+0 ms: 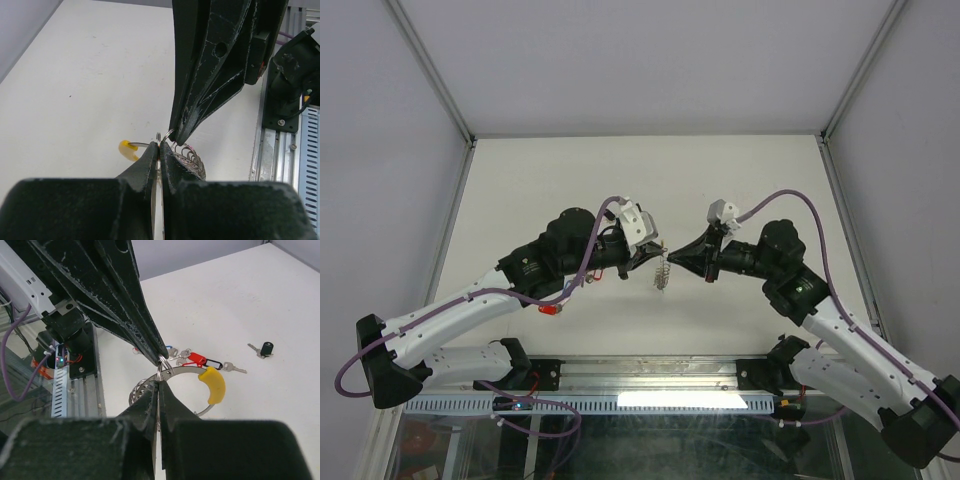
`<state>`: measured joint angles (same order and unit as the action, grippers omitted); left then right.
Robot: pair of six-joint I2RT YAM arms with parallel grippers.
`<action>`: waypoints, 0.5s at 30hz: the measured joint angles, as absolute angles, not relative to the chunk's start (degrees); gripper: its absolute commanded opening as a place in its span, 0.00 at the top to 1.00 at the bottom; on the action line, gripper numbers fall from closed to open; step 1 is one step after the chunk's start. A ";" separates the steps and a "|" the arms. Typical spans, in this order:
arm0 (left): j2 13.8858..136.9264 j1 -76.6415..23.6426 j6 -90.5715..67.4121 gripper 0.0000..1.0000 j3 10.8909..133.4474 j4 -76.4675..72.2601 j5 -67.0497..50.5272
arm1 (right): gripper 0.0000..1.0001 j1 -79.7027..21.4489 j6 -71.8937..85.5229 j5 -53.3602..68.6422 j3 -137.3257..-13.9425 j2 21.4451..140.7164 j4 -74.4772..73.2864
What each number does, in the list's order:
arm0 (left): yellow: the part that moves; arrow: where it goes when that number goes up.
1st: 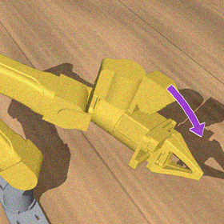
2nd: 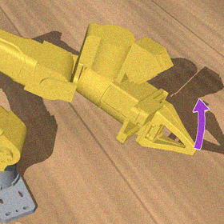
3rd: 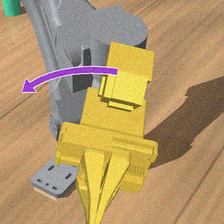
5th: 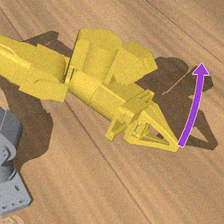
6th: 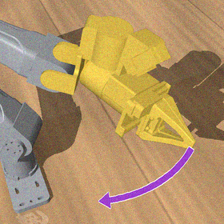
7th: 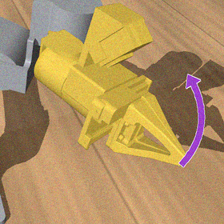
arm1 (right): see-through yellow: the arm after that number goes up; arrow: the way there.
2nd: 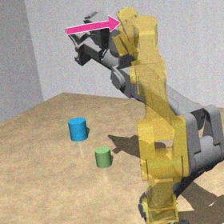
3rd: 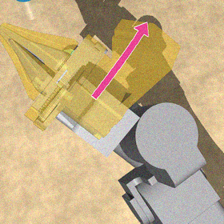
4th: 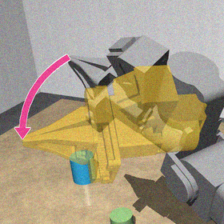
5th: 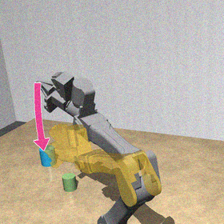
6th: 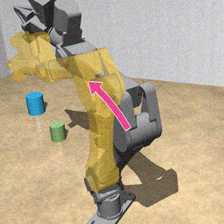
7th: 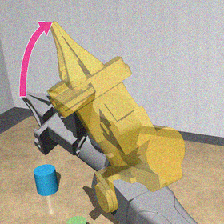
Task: Put the keys on the keyring
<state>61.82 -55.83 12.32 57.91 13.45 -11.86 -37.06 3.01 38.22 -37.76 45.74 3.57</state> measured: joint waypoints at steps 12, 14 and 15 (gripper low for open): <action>61.91 -55.75 10.81 1.00 57.91 13.23 -14.41 | 0.98 -37.43 -8.29 37.85 -37.76 43.81 0.19; 61.91 -55.72 10.63 1.00 57.91 13.23 -14.92 | 0.98 -37.43 -9.54 37.71 -37.67 43.62 -0.01; 61.91 -55.40 10.44 1.00 57.91 13.21 -15.11 | 0.98 -37.45 -9.93 37.60 -37.60 43.48 -0.12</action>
